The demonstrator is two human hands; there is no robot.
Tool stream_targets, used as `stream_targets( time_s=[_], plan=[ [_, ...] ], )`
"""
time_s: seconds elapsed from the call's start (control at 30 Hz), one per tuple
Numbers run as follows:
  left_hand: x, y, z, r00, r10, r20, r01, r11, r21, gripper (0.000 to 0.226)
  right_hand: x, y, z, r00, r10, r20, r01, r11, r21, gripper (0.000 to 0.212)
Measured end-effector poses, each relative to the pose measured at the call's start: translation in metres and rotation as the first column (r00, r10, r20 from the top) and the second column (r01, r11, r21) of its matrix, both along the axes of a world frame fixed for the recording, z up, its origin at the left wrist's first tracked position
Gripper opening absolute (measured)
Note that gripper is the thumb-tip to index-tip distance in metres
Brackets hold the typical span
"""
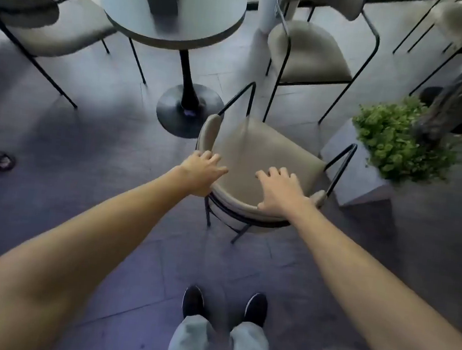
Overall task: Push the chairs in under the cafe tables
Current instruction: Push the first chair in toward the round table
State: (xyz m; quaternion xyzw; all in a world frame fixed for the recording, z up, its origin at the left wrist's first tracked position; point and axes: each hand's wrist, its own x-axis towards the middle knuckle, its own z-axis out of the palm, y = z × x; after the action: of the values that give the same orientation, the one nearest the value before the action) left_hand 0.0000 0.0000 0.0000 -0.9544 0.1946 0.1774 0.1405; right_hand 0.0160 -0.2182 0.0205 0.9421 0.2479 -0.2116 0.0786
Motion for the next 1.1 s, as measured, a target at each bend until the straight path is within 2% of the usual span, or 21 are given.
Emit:
stream_targets(
  time_s=[0.2,0.4,0.53,0.67,0.87,1.1],
  plan=[
    [0.013,0.002,-0.039,0.995,-0.096,-0.023,0.097,0.995,0.03,0.066,-0.022,0.017,-0.055,0.984,-0.12,-0.133,0.115,0.992,-0.049,0.063],
    [0.016,0.0,-0.077,0.988,-0.144,-0.05,0.148,0.985,0.084,0.06,-0.026,0.017,-0.099,0.976,-0.158,-0.153,0.144,0.985,-0.094,0.051],
    [0.019,0.003,-0.094,0.979,-0.204,0.02,0.201,0.975,0.097,0.054,-0.016,0.012,-0.115,0.974,-0.149,-0.172,0.141,0.988,-0.06,0.038],
    [0.013,0.012,-0.1,0.963,-0.249,0.102,0.246,0.968,0.041,0.05,-0.012,0.011,-0.121,0.967,-0.152,-0.204,0.151,0.988,-0.02,0.034],
    [0.003,0.006,-0.104,0.969,-0.199,0.149,0.203,0.979,-0.009,0.043,-0.003,0.003,-0.123,0.973,-0.087,-0.213,0.085,0.996,-0.02,0.034],
    [-0.017,-0.018,-0.104,0.989,-0.014,0.147,0.022,0.998,-0.052,0.045,0.018,-0.017,-0.128,0.984,0.067,-0.162,-0.07,0.997,-0.013,0.043]
  ],
)
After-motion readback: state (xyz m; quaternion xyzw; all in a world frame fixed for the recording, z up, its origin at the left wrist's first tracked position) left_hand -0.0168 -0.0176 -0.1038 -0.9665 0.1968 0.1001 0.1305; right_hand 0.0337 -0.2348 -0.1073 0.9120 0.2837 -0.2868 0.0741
